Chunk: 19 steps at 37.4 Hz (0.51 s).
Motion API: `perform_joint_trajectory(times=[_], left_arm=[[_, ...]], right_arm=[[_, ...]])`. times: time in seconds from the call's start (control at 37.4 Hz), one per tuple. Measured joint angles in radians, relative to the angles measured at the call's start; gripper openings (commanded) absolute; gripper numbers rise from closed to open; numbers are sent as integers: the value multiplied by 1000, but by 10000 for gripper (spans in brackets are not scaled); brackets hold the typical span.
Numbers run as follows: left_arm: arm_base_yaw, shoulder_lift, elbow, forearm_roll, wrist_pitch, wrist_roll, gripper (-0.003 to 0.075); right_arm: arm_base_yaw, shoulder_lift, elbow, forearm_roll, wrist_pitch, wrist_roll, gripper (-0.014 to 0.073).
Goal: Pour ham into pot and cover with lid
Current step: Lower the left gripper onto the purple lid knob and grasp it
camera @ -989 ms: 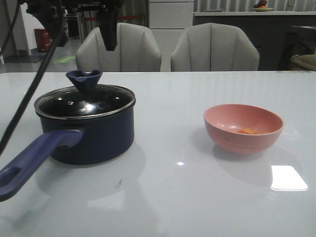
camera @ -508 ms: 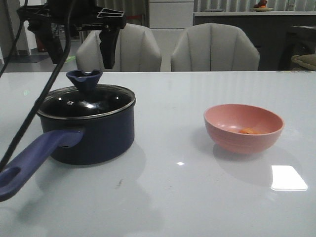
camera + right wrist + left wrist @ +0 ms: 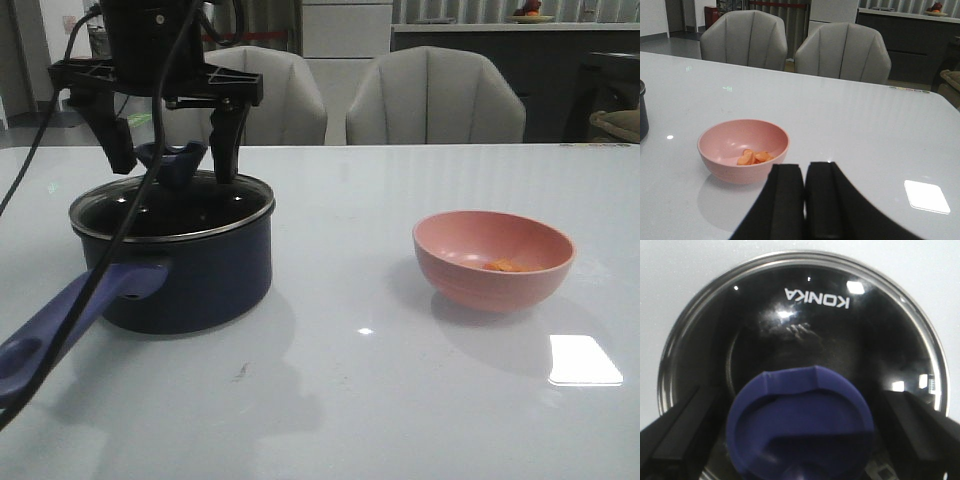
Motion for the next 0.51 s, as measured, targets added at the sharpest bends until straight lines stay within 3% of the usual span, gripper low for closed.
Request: perform_joint_trajectory(times=[0.27, 0.51], left_arm=[[0, 2, -2, -2, 6, 0, 304], [0, 8, -39, -2, 26, 0, 280]], right_arm=[[0, 0, 0, 0, 0, 0, 177], [0, 0, 0, 0, 0, 0, 177]])
